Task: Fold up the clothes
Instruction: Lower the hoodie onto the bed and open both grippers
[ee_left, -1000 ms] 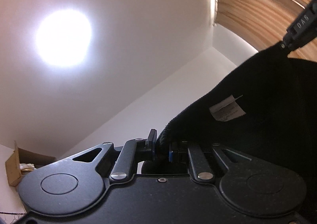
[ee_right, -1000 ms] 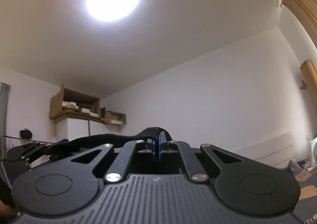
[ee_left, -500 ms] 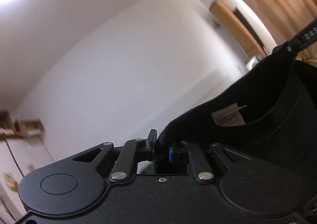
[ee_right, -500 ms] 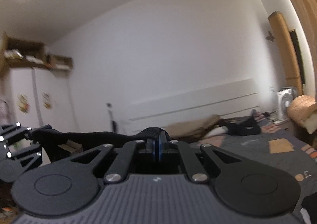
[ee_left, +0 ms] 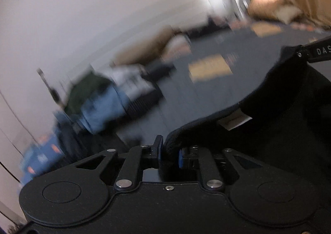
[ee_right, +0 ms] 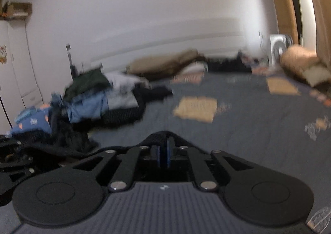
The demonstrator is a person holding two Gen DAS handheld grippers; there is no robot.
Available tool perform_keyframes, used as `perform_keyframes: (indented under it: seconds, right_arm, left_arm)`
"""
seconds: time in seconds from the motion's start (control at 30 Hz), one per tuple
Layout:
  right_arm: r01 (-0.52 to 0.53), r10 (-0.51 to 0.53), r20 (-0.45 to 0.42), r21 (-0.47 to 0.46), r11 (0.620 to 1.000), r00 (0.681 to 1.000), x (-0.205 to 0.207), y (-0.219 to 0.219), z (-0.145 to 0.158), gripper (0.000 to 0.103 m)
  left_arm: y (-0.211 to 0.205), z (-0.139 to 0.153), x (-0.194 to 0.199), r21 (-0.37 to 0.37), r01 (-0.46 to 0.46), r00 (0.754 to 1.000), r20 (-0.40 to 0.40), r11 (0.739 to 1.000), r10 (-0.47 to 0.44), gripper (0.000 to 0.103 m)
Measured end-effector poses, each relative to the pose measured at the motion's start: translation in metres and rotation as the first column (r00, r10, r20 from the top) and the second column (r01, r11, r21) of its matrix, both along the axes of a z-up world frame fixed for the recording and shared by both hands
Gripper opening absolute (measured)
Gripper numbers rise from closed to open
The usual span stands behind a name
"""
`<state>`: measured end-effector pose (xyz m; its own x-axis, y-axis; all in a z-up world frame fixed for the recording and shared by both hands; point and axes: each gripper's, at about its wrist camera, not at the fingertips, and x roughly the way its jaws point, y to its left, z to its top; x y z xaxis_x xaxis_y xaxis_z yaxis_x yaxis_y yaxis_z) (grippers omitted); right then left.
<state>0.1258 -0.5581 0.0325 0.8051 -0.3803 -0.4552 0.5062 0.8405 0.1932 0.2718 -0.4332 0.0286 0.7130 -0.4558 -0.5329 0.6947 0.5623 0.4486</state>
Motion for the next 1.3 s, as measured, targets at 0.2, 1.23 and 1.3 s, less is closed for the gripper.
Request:
perform_keyframes:
  seconds: [0.2, 1.23, 1.3]
  right_arm:
    - [-0.033, 0.032, -0.06, -0.009, 0.999, 0.998, -0.031, 0.011, -0.039, 0.053]
    - [-0.066, 0.067, -0.085, 0.012, 0.998, 0.994, -0.14, 0.104, -0.041, 0.095]
    - [-0.058, 0.061, -0.076, 0.03, 0.998, 0.995, -0.143, 0.101, -0.044, 0.095]
  left_arm:
    - [0.093, -0.017, -0.032, -0.074, -0.049, 0.999, -0.011, 0.996, 0.048, 0.062]
    - [0.209, -0.061, -0.161, -0.429, -0.236, 0.965, -0.207, 0.872, 0.159, 0.096]
    - [0.21, -0.061, -0.159, -0.431, -0.243, 0.962, -0.226, 0.869, 0.156, 0.096]
